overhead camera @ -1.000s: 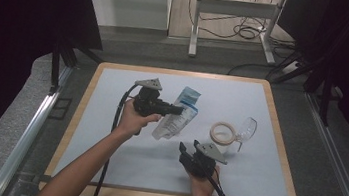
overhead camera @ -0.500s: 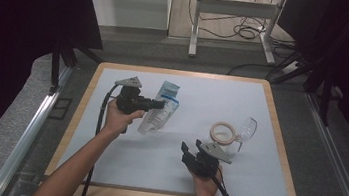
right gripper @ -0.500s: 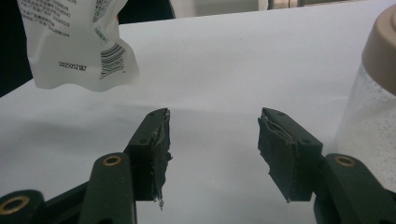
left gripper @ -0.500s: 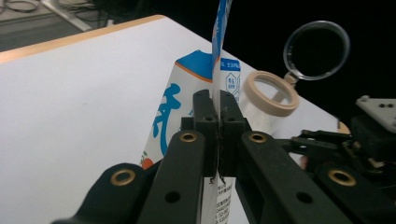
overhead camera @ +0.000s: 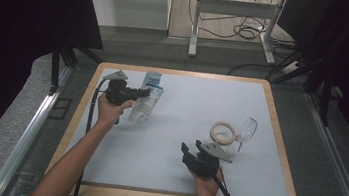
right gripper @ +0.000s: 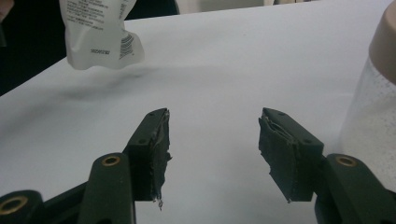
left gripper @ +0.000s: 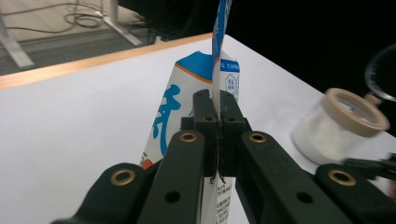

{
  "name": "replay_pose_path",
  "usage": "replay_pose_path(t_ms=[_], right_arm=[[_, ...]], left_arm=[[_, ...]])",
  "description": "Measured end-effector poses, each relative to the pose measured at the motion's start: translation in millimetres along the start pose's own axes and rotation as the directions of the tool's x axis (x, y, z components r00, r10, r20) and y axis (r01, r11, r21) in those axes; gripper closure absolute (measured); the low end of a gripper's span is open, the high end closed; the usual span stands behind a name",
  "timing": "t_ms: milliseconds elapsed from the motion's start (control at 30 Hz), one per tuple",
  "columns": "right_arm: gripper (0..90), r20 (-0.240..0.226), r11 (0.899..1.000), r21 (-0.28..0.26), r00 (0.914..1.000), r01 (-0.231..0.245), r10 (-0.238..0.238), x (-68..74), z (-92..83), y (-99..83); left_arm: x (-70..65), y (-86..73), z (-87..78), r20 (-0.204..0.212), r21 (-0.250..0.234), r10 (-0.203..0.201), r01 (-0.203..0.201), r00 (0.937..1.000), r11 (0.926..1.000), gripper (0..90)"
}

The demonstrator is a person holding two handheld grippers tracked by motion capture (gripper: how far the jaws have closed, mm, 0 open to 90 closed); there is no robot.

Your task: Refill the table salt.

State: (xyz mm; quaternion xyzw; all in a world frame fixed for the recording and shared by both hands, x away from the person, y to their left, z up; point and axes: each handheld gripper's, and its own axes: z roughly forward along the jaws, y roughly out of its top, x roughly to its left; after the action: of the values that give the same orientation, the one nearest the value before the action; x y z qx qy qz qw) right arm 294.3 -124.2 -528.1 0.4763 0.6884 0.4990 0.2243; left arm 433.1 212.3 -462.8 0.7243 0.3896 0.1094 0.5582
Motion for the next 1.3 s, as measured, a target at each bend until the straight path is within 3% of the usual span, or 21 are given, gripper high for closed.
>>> replay_pose_path(t_ms=[167, 233, 367, 500, 667, 800, 967, 1167, 1300], right_arm=[[43.6, -0.002, 1.0, -0.001, 1.0, 0.003, -0.003, 0.4, -0.5, 0.0], [43.6, -0.001, 1.0, -0.003, 1.0, 0.004, -0.004, 0.3, -1.0, 0.2], [43.4, 0.001, 1.0, -0.003, 1.0, 0.001, -0.001, -0.5, -2.0, -0.2], [43.2, 0.001, 1.0, -0.002, 1.0, -0.001, 0.001, -0.7, -3.2, -0.5], [43.0, -0.001, 1.0, -0.007, 1.0, -0.001, 0.001, -0.1, -4.8, 0.4], [42.8, 0.0, 1.0, -0.01, 1.0, 0.001, -0.001, -0.7, -5.8, 1.3], [42.0, 0.003, 1.0, -0.016, 1.0, -0.007, 0.007, -2.9, -8.0, 2.7], [41.9, 0.004, 1.0, -0.021, 0.9999, -0.01, 0.01, -3.7, -9.6, 3.3], [41.9, 0.002, 1.0, -0.023, 1.0, -0.009, 0.009, -3.4, -9.8, 3.7]], left_arm=[[16.0, -5.1, -1.9, -0.043, -0.036, -0.013, 0.011, 0.999, 0.9993, 89.6], [25.2, -10.6, -6.8, -0.079, -0.064, -0.027, 0.022, 0.9965, 0.9977, 89.6], [29.3, -19.9, -14.9, -0.138, -0.07, -0.007, -0.002, 0.9904, 0.9976, 89.5], [34.7, -32.9, -25.9, -0.151, -0.094, -0.036, 0.022, 0.9879, 0.9953, 89.3], [34.8, -44.4, -40.5, -0.213, -0.085, -0.02, 0.002, 0.9769, 0.9964, 88.3], [30.8, -50.7, -48.4, -0.218, -0.078, -0.004, -0.013, 0.9759, 0.9969, 87.7], [21.2, -52.7, -49.5, -0.226, -0.051, 0.052, -0.065, 0.9727, 0.9966, 87.8], [22.1, -52.4, -48.7, -0.226, -0.044, 0.05, -0.061, 0.9729, 0.9971, 85.9], [23.7, -51.8, -43.4, -0.235, -0.03, 0.054, -0.063, 0.9704, 0.9975, 78.8]])
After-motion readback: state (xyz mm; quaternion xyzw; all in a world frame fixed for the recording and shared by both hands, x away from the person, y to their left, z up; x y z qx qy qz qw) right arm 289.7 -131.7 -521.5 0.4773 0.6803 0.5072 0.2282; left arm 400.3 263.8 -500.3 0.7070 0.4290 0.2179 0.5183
